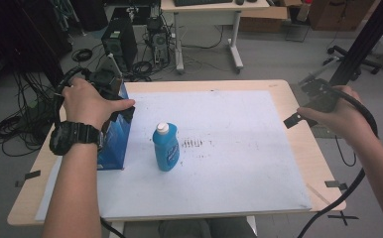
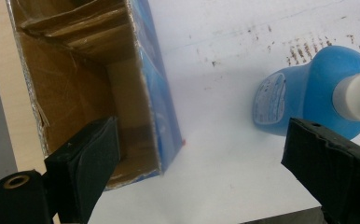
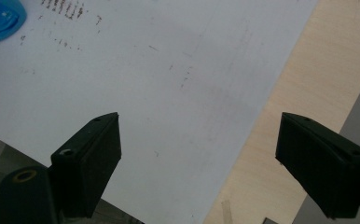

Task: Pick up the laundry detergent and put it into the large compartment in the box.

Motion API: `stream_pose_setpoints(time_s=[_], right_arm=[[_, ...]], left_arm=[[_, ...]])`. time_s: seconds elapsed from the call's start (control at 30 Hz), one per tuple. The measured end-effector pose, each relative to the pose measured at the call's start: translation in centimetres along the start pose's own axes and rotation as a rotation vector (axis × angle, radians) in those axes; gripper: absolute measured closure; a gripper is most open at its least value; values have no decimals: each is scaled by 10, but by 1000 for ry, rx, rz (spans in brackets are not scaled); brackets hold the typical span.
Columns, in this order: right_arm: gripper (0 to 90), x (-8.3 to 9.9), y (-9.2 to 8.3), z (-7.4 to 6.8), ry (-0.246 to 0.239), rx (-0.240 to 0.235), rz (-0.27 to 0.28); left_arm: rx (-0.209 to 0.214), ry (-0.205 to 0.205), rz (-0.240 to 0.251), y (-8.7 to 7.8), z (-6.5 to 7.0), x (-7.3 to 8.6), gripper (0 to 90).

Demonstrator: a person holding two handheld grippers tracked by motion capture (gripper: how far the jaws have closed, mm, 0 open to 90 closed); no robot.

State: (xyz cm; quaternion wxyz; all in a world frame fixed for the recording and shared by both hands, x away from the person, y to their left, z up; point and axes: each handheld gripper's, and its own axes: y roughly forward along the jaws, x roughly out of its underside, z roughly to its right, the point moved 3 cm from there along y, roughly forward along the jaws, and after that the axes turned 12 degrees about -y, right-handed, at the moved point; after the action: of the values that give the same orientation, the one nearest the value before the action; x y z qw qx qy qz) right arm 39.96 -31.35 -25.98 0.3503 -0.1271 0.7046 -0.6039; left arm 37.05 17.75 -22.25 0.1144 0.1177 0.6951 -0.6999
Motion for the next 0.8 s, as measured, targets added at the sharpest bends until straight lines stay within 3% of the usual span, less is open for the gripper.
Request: stream_pose_setpoints(time_s=[0.5,0.8], right_arm=[[140,0,0,-1,-10,-7,3],[140,3,2,1,-12,-10,2]], left_arm=[[9,15,6,-2,2,-3,112],[41,74,9,-4,9,-9,111]])
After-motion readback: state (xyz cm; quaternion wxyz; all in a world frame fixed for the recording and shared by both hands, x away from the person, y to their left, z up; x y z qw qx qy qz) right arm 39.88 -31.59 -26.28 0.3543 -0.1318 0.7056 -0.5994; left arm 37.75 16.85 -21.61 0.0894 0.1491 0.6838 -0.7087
